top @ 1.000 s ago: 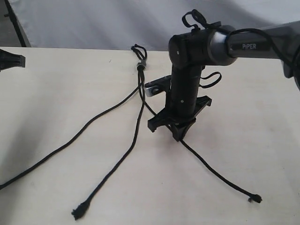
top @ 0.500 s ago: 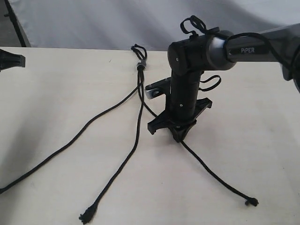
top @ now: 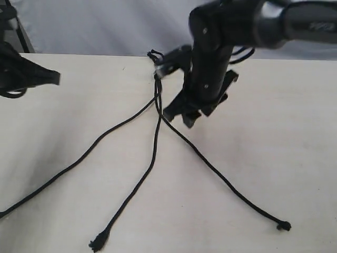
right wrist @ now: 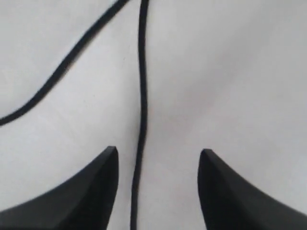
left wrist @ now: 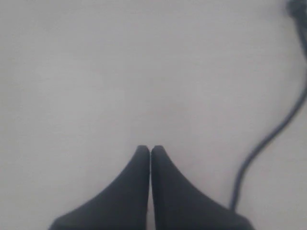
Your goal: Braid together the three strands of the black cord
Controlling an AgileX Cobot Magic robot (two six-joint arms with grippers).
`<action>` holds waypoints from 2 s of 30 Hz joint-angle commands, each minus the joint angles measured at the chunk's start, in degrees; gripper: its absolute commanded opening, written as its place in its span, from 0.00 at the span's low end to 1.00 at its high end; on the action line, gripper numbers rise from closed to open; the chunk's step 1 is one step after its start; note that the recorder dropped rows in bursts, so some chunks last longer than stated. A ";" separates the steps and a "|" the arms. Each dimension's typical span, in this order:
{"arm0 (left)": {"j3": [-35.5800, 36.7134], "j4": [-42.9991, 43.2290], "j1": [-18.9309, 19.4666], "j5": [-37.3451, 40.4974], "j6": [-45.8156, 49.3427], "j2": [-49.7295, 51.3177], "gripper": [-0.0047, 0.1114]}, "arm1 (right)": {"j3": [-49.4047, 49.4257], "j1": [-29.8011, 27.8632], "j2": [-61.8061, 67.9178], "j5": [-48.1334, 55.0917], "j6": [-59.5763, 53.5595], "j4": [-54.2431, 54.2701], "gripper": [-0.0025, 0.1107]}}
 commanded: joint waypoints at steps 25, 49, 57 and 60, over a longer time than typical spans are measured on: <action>-5.60 -9.21 -34.70 5.71 5.12 25.87 0.21 | 33.57 -20.82 -34.44 -41.54 7.88 1.18 0.02; -7.87 11.78 -10.91 9.88 -2.85 16.79 0.04 | 33.57 -20.82 -34.37 -41.67 7.88 1.18 0.02; -7.64 11.62 -6.89 7.25 -2.59 25.85 0.04 | 33.57 -20.82 -34.37 -41.67 7.88 1.18 0.02; -7.64 7.86 -7.12 7.25 -1.63 28.59 0.04 | 33.57 -20.82 -34.37 -41.78 7.88 1.18 0.02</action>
